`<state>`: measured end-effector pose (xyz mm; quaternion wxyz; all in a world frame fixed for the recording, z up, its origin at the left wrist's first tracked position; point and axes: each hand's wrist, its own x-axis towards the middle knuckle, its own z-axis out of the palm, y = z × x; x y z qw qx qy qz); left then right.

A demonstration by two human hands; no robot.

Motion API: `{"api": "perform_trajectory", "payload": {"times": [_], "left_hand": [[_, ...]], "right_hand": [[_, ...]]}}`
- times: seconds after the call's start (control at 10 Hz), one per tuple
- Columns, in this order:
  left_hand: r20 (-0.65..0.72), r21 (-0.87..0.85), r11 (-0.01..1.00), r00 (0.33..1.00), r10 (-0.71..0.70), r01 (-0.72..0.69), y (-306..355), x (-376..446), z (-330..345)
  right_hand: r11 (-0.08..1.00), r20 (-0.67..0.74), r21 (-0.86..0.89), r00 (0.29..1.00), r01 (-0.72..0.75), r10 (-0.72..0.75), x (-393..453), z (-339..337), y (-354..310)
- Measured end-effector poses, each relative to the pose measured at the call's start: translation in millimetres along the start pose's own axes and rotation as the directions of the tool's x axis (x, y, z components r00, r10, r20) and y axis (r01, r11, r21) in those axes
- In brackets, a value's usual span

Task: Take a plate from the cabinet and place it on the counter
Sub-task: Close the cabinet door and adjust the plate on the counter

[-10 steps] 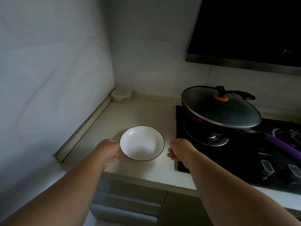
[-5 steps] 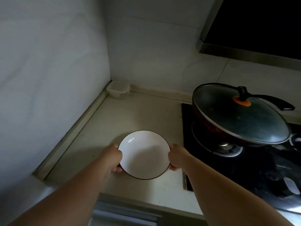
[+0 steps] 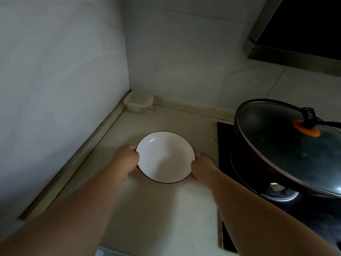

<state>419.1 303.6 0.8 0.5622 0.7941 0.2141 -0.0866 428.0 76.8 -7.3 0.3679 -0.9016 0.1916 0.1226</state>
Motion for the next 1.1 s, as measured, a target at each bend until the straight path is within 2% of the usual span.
{"api": "perform_trajectory", "payload": {"times": [0.1, 0.2, 0.5, 0.6, 0.7, 0.8, 0.9, 1.0, 1.1], "left_hand": [[-0.006, -0.03, 0.999, 1.0, -0.01, 0.01, -2, 10, -1], [-0.012, -0.043, 0.999, 1.0, -0.023, 0.023, -6, 18, -3], [0.053, 0.04, 0.998, 0.998, -0.041, 0.039, -11, 17, -15], [0.032, 0.08, 0.997, 0.999, -0.027, 0.024, -8, 6, -25], [-0.028, 0.103, 0.992, 0.997, 0.073, -0.07, -2, -8, -40], [-0.061, 0.124, 0.977, 0.982, 0.181, -0.173, 9, -28, -47], [-0.026, 0.093, 0.97, 0.974, 0.227, -0.224, 22, -54, -46], [0.005, 0.082, 0.96, 0.963, 0.268, -0.268, 30, -89, -44], [0.004, 0.089, 0.941, 0.945, 0.327, -0.326, 37, -132, -48]], "right_hand": [[1.0, 0.119, 0.011, 0.993, 0.017, -0.019, 10, 6, -3], [0.999, 0.101, -0.036, 0.994, 0.04, -0.036, 11, 12, -9], [0.999, 0.097, 0.038, 0.995, -0.034, 0.03, -4, 11, -18], [0.999, 0.082, 0.033, 0.996, -0.043, 0.04, -23, 3, -15], [0.998, 0.099, -0.037, 0.993, -0.055, 0.058, -52, -11, -15], [0.956, 0.027, -0.289, 0.999, 0.039, -0.033, -98, -31, -18], [0.935, 0.013, -0.354, 1.0, 0.029, -0.026, -132, -46, -11], [0.99, -0.013, -0.121, 0.997, 0.072, -0.074, -167, -58, 0], [0.958, -0.086, 0.272, 0.994, 0.087, -0.066, -188, -76, 5]]}}
